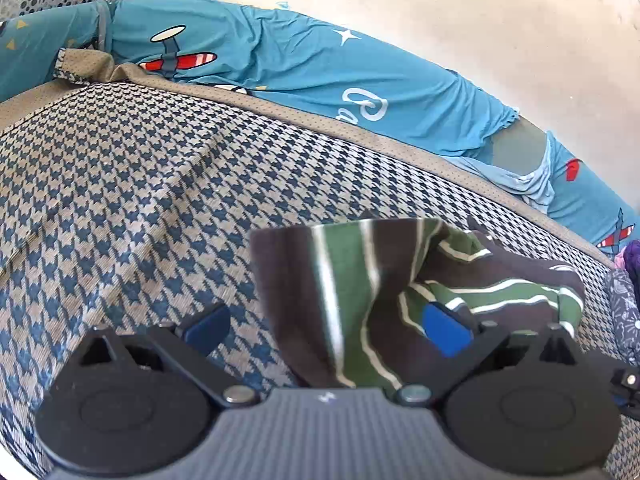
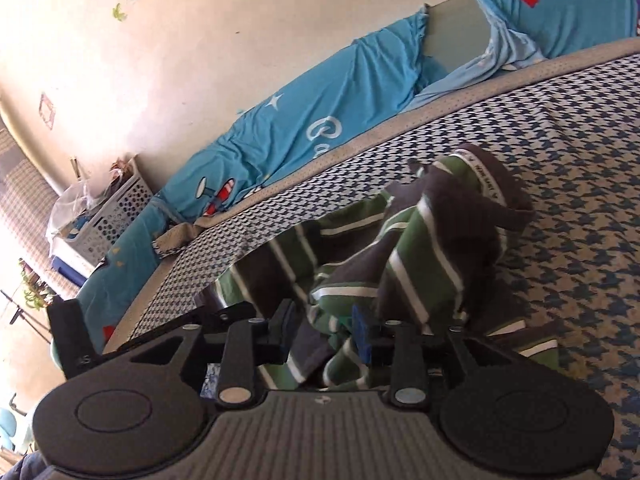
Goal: Fold clothes
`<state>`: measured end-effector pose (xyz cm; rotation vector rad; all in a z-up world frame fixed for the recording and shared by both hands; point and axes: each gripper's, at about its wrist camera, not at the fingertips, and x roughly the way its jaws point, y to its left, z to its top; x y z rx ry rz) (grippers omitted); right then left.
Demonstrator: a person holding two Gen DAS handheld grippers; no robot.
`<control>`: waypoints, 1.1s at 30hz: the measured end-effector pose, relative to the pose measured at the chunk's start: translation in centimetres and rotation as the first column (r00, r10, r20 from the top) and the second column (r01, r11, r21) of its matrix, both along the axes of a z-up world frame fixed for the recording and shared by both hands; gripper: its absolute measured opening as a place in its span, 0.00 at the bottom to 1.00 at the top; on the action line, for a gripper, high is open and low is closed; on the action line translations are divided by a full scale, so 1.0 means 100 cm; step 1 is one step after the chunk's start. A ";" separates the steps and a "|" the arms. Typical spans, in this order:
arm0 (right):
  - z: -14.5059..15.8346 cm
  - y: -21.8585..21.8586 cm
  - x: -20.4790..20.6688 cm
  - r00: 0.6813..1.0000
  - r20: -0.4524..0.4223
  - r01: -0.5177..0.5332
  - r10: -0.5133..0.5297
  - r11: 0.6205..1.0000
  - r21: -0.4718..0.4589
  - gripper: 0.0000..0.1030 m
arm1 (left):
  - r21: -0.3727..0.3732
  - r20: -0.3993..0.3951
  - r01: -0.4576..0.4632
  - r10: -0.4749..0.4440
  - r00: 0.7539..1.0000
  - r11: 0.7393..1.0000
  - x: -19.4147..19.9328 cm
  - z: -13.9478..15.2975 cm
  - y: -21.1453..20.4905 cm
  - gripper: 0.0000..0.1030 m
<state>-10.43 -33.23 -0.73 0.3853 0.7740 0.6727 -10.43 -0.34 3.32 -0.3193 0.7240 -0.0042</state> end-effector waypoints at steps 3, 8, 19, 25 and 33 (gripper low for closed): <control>-0.001 -0.005 0.005 0.998 -0.010 0.053 -0.054 0.998 -0.045 0.37 | 0.013 0.003 0.038 -0.038 0.999 0.999 0.009 0.007 -0.009 1.00; -0.001 -0.015 0.017 0.993 -0.042 0.102 -0.106 0.990 -0.101 0.41 | 0.027 -0.023 0.102 -0.101 0.995 0.994 0.026 0.016 -0.018 1.00; -0.005 -0.038 0.053 0.984 -0.112 0.123 -0.140 0.981 -0.147 0.57 | 0.074 -0.027 0.287 -0.286 0.958 0.955 0.083 0.017 -0.024 1.00; -0.017 -0.051 0.082 0.968 -0.197 0.141 -0.156 0.986 -0.088 0.69 | 0.048 -0.053 0.415 -0.412 0.910 0.909 0.119 0.001 -0.033 1.00; -0.031 -0.054 0.107 0.942 -0.309 0.152 -0.131 0.987 0.044 0.72 | 0.128 -0.077 0.563 -0.557 0.827 0.817 0.144 -0.022 -0.060 1.00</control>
